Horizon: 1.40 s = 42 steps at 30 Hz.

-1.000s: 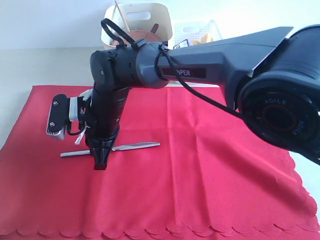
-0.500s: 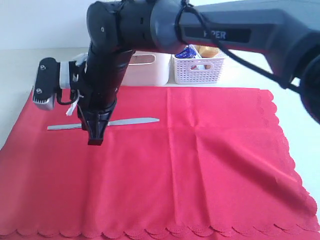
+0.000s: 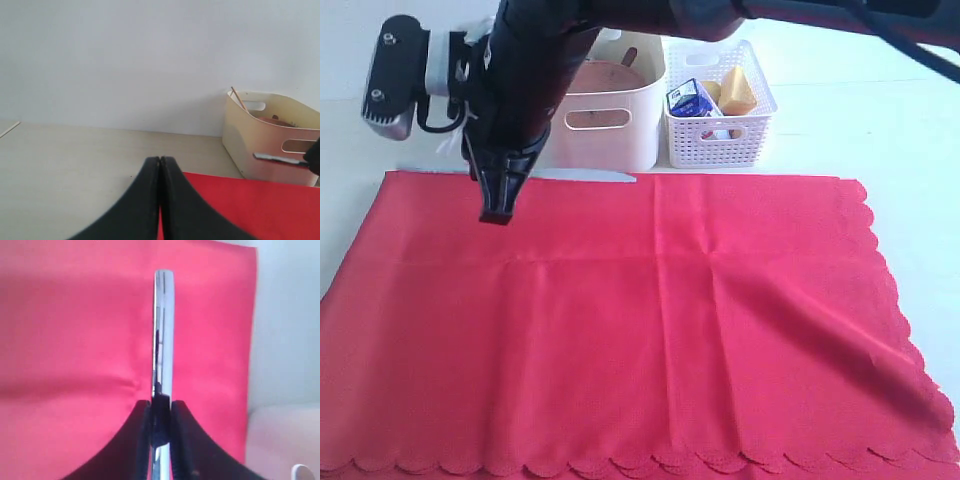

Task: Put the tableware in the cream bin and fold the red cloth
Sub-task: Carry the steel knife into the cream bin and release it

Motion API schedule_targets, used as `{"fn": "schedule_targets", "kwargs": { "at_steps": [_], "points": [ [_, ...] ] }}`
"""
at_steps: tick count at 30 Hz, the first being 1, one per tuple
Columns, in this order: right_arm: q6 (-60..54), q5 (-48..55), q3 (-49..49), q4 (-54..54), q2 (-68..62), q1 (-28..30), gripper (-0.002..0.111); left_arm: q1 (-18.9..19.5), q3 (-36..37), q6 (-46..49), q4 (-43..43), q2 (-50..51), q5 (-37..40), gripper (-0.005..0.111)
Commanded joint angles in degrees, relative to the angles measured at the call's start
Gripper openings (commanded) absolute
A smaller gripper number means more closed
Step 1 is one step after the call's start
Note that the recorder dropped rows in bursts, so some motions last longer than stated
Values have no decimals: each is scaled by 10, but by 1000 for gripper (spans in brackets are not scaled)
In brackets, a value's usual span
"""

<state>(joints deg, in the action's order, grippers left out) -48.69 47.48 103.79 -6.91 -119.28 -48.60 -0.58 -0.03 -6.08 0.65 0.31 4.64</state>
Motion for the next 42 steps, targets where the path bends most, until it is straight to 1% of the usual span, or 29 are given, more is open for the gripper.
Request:
{"fn": "schedule_targets", "kwargs": {
  "at_steps": [1,12,19,23,37,42],
  "points": [
    [56,-84,1,35,19,19,0,-1,0,-1,-2,-3,-1,2],
    [176,-283,1,24,25,96,0,-1,0,-1,-2,-3,-1,2],
    [194,-374,-1,24,25,115,0,-1,0,-1,-2,-3,-1,2],
    [230,-426,-1,24,24,124,0,-1,0,-1,-2,-3,-1,2],
    [232,-524,-1,24,-10,128,0,-1,0,-1,-2,-3,-1,2],
    [231,-528,-1,24,-16,130,0,-1,0,-1,-2,-3,-1,2]
  ]
}}
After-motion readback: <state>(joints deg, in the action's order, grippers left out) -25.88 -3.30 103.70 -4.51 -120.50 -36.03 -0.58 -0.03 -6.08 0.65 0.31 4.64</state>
